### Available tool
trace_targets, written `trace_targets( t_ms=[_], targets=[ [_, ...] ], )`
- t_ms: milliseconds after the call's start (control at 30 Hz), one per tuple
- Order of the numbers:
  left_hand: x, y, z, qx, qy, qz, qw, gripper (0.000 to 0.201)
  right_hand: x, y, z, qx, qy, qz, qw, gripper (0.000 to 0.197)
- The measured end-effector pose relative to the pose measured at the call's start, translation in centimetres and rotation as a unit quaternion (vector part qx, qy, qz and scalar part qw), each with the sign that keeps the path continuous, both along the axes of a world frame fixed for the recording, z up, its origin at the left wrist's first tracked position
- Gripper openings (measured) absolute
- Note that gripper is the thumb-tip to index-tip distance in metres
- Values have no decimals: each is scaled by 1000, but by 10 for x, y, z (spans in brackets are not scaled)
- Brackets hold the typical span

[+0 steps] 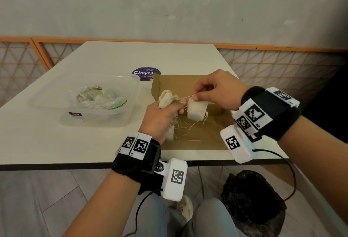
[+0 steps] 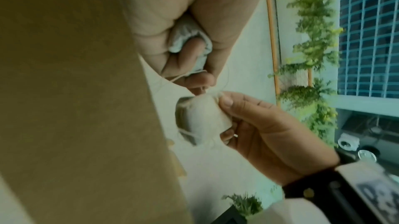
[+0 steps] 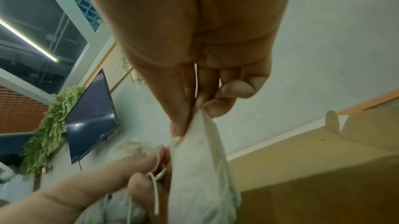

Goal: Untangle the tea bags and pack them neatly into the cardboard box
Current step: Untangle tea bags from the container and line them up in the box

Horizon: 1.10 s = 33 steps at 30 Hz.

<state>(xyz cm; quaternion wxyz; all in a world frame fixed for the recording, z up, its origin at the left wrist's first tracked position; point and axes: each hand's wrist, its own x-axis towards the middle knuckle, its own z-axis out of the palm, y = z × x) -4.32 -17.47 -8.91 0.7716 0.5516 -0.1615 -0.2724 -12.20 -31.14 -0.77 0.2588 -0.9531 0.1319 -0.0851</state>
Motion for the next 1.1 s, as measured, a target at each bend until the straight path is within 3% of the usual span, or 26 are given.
trace_targets(
  t_ms=[400,600,767,933,1100],
  targets=[
    [23,39,8,-174,97,53,979,8,30,12,-1,-33,159,38,986,16],
    [22,37,-8,-129,78,54,987,6,54,13,-14,-47,210,39,976,5],
    [27,40,-12,-116,65,52,990,3,68,10,-19,-27,196,32,980,7],
    [31,43,-14,-101,62,43,992,4,76,10,-14,41,202,32,978,20],
    [31,43,-14,-94,59,41,993,3,80,3,-23,-33,181,-6,983,14]
  ],
)
